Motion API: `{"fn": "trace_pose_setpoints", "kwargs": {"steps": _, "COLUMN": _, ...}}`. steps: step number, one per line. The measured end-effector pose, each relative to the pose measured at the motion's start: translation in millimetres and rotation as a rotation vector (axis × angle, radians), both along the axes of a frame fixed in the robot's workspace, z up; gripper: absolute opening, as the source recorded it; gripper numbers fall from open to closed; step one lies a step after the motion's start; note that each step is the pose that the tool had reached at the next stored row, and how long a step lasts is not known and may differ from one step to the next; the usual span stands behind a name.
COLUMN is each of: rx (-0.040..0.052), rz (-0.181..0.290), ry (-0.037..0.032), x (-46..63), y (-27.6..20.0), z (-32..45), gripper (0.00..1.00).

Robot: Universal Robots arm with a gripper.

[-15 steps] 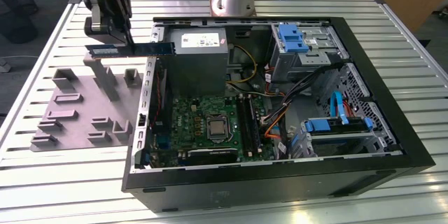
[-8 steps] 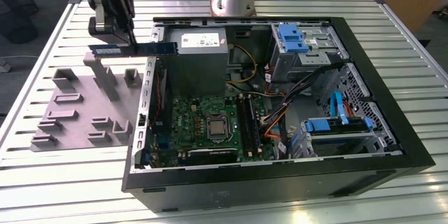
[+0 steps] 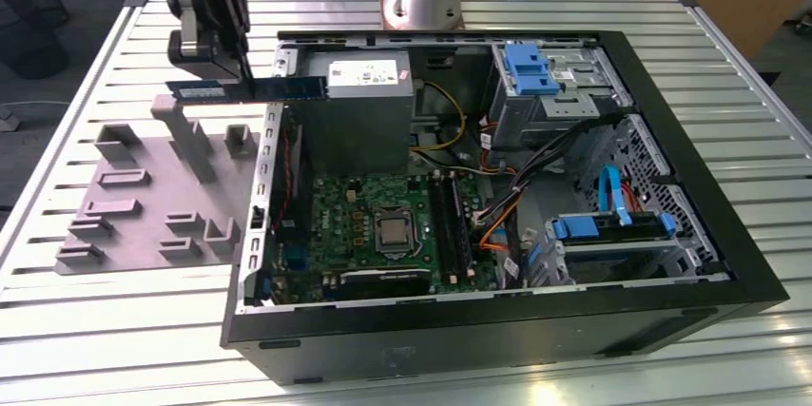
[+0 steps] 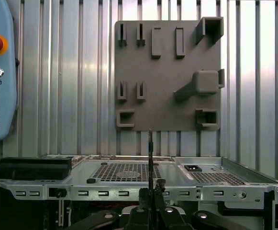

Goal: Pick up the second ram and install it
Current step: 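Pick up the second ram and move it above second insertion slot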

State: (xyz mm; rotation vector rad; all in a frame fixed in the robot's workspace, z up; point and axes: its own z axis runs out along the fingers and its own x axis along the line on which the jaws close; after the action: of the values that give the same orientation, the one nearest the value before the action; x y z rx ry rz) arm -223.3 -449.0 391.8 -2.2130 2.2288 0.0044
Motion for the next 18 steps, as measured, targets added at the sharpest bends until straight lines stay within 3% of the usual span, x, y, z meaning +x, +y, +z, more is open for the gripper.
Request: {"fn": "trace_pose_setpoints", "kwargs": {"steps": 18, "rx": 0.0, "rz": 0.0, "ry": 0.0, "x": 12.5, "y": 0.0, "z": 0.0, "gripper": 0.14}}
